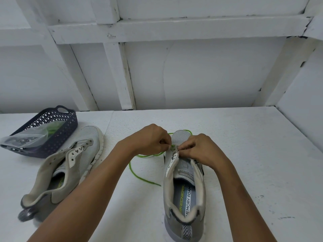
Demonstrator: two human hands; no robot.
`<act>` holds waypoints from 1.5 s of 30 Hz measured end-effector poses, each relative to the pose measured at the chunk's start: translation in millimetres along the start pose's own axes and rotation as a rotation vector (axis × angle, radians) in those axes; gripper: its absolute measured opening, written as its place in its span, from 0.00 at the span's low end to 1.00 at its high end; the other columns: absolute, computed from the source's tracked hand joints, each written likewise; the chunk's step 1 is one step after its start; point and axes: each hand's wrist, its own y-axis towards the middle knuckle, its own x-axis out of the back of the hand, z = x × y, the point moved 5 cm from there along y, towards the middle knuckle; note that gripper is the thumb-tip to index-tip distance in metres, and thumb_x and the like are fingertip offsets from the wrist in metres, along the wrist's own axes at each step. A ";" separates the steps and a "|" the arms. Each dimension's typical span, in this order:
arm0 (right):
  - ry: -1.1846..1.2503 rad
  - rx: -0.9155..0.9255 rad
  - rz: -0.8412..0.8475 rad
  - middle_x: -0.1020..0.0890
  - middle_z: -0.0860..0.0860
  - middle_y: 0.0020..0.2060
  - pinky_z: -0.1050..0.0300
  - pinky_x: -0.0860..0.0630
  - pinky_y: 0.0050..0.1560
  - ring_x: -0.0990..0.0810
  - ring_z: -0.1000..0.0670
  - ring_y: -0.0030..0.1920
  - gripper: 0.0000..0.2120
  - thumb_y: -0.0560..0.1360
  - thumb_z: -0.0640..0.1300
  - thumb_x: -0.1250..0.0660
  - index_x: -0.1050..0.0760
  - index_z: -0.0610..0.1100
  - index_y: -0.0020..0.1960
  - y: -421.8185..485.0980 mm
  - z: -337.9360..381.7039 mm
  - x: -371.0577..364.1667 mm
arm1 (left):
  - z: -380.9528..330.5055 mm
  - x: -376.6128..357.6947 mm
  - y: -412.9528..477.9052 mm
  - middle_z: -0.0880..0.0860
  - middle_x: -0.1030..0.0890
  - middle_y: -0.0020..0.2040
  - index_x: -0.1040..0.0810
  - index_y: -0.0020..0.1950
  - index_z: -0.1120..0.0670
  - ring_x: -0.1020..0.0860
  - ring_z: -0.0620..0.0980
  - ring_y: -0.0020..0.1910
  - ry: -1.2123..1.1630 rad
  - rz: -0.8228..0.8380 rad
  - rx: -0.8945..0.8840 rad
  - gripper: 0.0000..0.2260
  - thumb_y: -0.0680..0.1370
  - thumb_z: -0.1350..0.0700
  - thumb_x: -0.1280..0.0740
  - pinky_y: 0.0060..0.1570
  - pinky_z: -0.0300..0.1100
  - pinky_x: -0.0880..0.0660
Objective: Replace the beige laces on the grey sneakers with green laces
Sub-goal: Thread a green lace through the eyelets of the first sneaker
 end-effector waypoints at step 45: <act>0.468 -0.087 0.008 0.32 0.53 0.26 0.63 0.39 0.26 0.37 0.56 0.25 0.11 0.75 0.46 0.28 0.26 0.42 0.39 -16.4 -32.4 30.7 | 79.7 62.3 -16.4 0.51 0.20 0.40 0.19 0.50 0.55 0.23 0.52 0.38 -0.278 -0.710 0.511 0.16 0.81 0.43 0.38 0.39 0.44 0.28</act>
